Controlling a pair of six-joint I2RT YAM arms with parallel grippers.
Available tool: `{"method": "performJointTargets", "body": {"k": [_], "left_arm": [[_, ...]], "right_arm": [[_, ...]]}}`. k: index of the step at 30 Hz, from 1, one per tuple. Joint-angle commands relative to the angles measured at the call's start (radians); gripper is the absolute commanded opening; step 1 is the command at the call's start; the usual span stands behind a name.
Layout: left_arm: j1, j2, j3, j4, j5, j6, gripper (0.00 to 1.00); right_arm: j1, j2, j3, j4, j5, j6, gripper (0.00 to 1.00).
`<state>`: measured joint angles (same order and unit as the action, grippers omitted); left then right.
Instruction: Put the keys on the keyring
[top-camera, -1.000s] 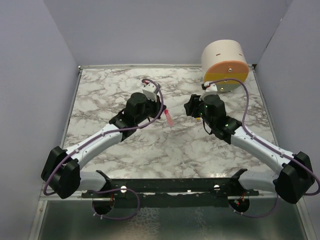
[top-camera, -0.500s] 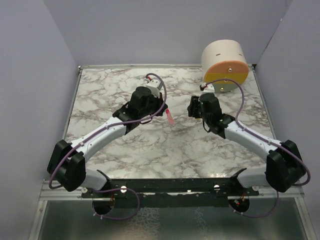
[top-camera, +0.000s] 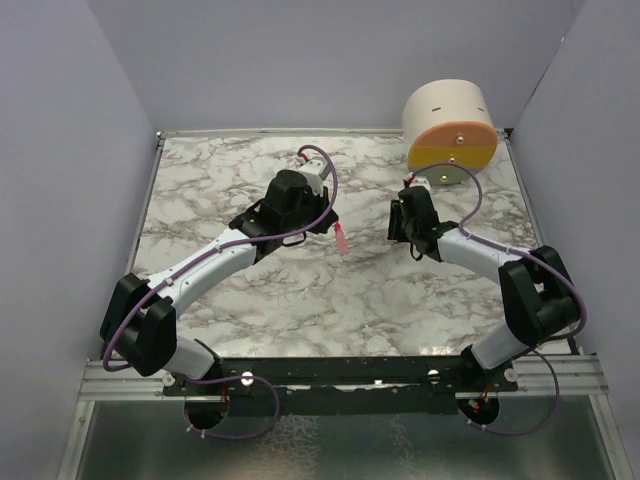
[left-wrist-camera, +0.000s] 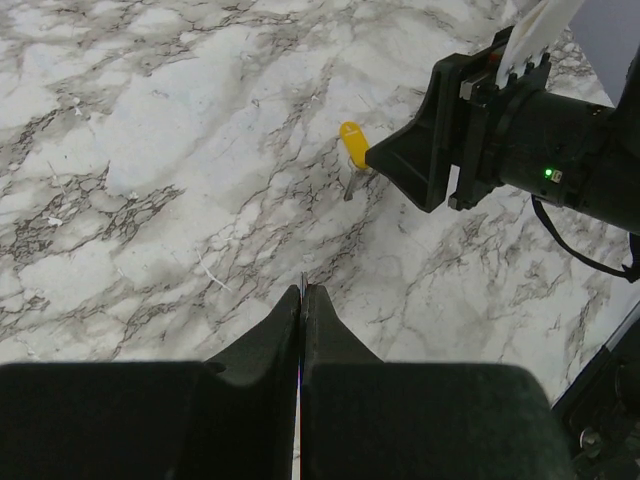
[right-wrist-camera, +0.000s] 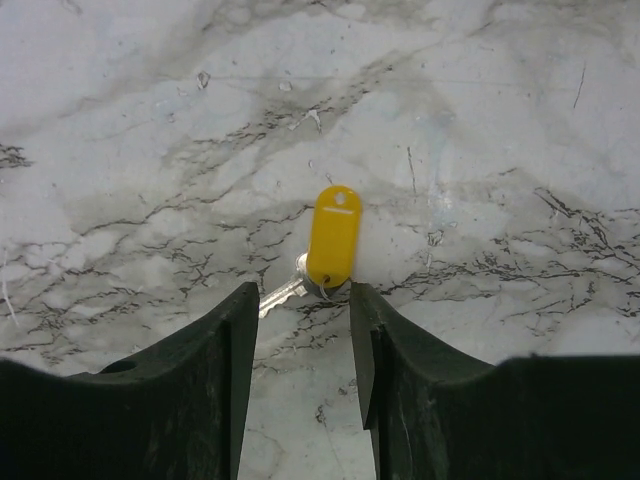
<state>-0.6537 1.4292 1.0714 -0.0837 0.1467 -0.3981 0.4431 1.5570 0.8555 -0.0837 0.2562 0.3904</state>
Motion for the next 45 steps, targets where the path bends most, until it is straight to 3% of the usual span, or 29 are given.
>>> {"method": "performJointTargets", "body": {"k": [1, 16, 28, 45], "left_arm": [[0.008, -0.004, 0.013, 0.011, 0.03, -0.002, 0.0], [0.018, -0.006, -0.006, 0.028, 0.046, 0.004, 0.0], [0.024, -0.014, -0.033, 0.046, 0.048, 0.001, 0.0], [0.035, -0.03, -0.066, 0.066, 0.057, -0.001, 0.0]], "right_arm": [[-0.006, 0.035, 0.046, -0.037, -0.013, -0.019, 0.42], [-0.008, 0.135, 0.1, -0.114, 0.043, -0.02, 0.42], [-0.088, 0.109, 0.031, -0.049, -0.159, 0.038, 0.53], [-0.087, 0.143, 0.005, 0.062, -0.384, 0.074, 0.53]]}}
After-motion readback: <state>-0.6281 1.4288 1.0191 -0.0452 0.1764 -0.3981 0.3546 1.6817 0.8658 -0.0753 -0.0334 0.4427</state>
